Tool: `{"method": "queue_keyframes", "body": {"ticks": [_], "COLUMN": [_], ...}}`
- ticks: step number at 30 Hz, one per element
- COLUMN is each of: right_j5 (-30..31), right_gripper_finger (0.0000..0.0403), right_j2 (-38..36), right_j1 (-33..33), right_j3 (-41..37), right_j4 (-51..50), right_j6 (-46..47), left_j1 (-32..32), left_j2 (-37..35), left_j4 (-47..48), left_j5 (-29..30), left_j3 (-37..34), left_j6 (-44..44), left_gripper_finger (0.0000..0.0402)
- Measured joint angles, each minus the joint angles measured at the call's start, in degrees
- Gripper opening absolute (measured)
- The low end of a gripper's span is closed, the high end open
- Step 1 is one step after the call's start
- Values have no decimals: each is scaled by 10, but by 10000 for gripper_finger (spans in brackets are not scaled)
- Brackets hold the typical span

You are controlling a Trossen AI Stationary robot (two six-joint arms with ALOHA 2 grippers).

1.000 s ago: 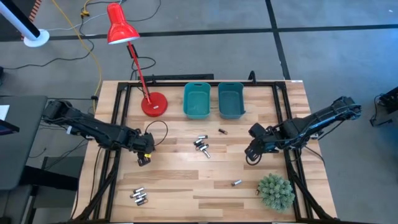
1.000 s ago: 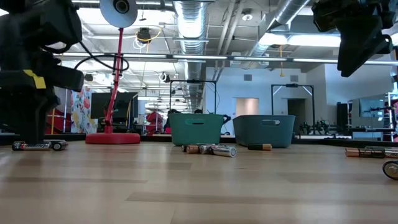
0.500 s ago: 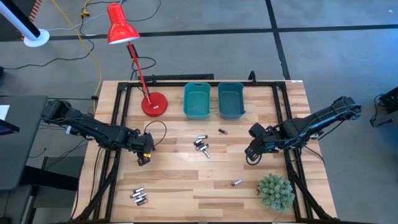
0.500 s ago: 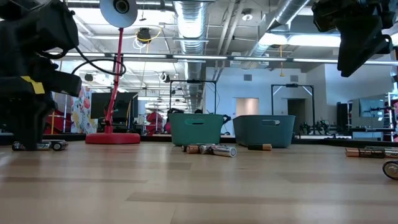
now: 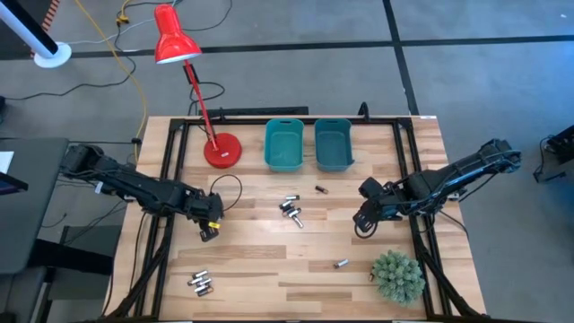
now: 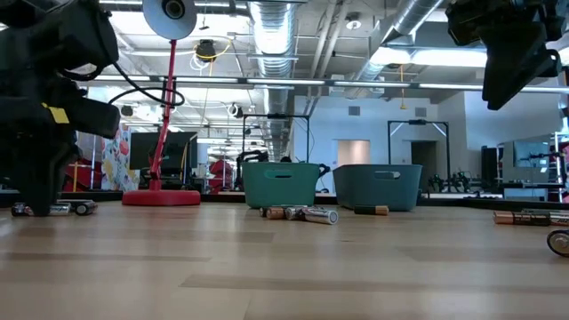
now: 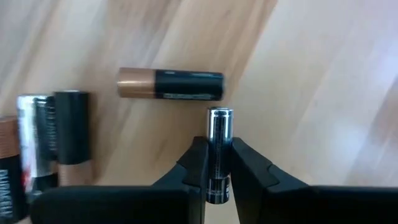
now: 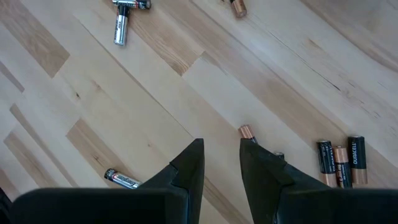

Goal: Sort batteries
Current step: Put the silver battery into the green bin

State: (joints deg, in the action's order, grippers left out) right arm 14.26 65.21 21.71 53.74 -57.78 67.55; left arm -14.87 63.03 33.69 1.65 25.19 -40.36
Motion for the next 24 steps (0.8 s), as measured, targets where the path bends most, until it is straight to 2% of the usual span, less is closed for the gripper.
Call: {"method": "queue_keyframes", "body": {"ticks": [3, 14, 19, 24], "right_j5": [0, 0, 0, 0], "right_gripper_finger": [121, 120, 120, 121], "right_j2": [0, 1, 17, 42], "right_j1": [0, 0, -1, -1], "right_j3": [0, 0, 0, 0], "right_j4": [0, 0, 0, 4], "right_j6": [0, 0, 0, 11], "left_j1": [-1, 5, 53, 139], "left_j2": [-1, -1, -1, 12], "left_j4": [1, 2, 0, 1], "left_j5": [-13, 1, 16, 13], "left_j3": [21, 108, 159, 216], "left_j6": [0, 17, 42, 136], "left_gripper_finger": [38, 38, 38, 38]}}
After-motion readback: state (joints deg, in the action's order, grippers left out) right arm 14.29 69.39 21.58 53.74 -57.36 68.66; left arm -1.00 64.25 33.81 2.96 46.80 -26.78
